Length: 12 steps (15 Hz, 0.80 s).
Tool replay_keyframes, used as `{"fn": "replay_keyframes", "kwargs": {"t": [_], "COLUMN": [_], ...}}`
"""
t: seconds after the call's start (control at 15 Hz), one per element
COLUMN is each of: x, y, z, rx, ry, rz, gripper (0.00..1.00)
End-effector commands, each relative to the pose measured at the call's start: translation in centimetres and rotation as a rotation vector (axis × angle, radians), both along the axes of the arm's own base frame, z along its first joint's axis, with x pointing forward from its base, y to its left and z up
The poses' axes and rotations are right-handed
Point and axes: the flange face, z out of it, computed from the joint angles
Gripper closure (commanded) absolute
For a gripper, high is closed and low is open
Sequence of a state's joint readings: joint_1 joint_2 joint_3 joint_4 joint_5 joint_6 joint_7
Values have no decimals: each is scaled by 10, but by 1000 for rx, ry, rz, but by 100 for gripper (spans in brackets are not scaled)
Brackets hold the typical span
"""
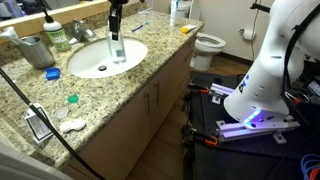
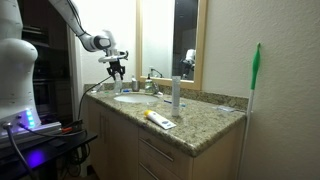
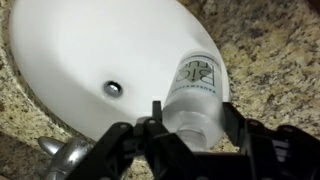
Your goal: Move the clear bottle on the counter to the left
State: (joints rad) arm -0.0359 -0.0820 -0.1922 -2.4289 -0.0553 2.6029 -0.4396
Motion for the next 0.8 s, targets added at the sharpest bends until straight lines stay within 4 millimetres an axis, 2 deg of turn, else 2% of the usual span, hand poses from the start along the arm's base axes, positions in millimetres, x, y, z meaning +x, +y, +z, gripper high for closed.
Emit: {"fn": "replay_keyframes", "kwargs": {"t": [0.0,0.33,0.67,0.73], "x": [2,6,5,3], "y": [0,2,11,10], "z": [1,-1,-1,-4], "rx": [-29,-78,-11,-35], "ry": [9,26,-25,-2], "rz": [86,383,596,540], "gripper": [65,65,65,40]}}
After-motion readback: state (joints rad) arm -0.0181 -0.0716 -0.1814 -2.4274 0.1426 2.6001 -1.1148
